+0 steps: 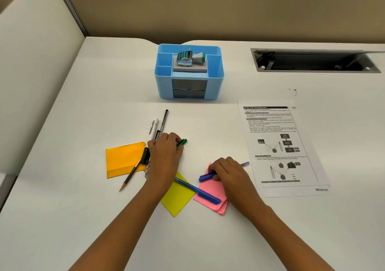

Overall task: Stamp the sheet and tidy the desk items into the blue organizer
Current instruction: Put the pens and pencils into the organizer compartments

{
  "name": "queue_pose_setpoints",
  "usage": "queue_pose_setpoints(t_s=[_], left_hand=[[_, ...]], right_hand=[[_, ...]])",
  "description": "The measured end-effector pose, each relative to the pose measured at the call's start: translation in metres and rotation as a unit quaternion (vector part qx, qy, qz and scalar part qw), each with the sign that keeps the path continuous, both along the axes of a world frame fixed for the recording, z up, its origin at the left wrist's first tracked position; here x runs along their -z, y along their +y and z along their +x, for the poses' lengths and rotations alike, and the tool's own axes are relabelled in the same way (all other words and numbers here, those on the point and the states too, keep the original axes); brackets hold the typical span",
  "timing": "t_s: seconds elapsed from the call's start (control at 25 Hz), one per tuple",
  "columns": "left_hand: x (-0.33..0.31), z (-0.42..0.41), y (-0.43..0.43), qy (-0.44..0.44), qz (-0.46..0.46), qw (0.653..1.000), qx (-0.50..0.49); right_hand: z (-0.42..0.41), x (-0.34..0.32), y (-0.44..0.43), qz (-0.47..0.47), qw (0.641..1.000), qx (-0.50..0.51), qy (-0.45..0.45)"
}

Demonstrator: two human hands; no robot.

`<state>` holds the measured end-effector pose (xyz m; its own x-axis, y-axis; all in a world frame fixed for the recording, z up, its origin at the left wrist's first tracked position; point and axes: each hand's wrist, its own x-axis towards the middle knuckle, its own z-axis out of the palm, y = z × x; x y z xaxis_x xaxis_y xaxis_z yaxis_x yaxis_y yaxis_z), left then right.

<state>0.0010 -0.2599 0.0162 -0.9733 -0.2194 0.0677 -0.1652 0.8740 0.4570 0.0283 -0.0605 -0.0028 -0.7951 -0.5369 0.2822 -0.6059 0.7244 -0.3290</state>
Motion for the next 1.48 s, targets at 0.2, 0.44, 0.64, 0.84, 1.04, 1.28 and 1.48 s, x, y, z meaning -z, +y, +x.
queue_pose_setpoints(t_s=[0.2, 0.44, 0.64, 0.84, 1.04, 1.28, 1.48], left_hand=[[-0.004, 0.004, 0.004, 0.068, 0.058, 0.996, -0.012], [-0.034, 0.000, 0.012, 0.173, 0.129, 0.976, -0.019], [-0.058, -0.010, 0.018, 0.228, 0.166, 0.959, -0.035], [-0.067, -0.015, 0.019, 0.253, 0.190, 0.948, -0.032], [-0.063, -0.017, 0.014, 0.259, 0.201, 0.944, -0.036], [-0.057, -0.019, 0.010, 0.249, 0.206, 0.946, -0.040], [-0.057, -0.023, 0.011, 0.239, 0.213, 0.947, -0.037]], right_hand=[[-0.007, -0.015, -0.002, -0.080, 0.996, 0.049, -0.005], [-0.043, -0.071, -0.017, -0.316, 0.928, 0.195, 0.033], [-0.123, -0.107, -0.036, -0.403, 0.888, 0.183, 0.124], [-0.194, -0.101, -0.055, -0.333, 0.906, 0.226, 0.130], [-0.214, -0.061, -0.057, -0.208, 0.941, 0.256, 0.080], [-0.210, -0.053, -0.058, -0.223, 0.930, 0.281, 0.082], [-0.191, -0.070, -0.055, -0.288, 0.905, 0.287, 0.126]])
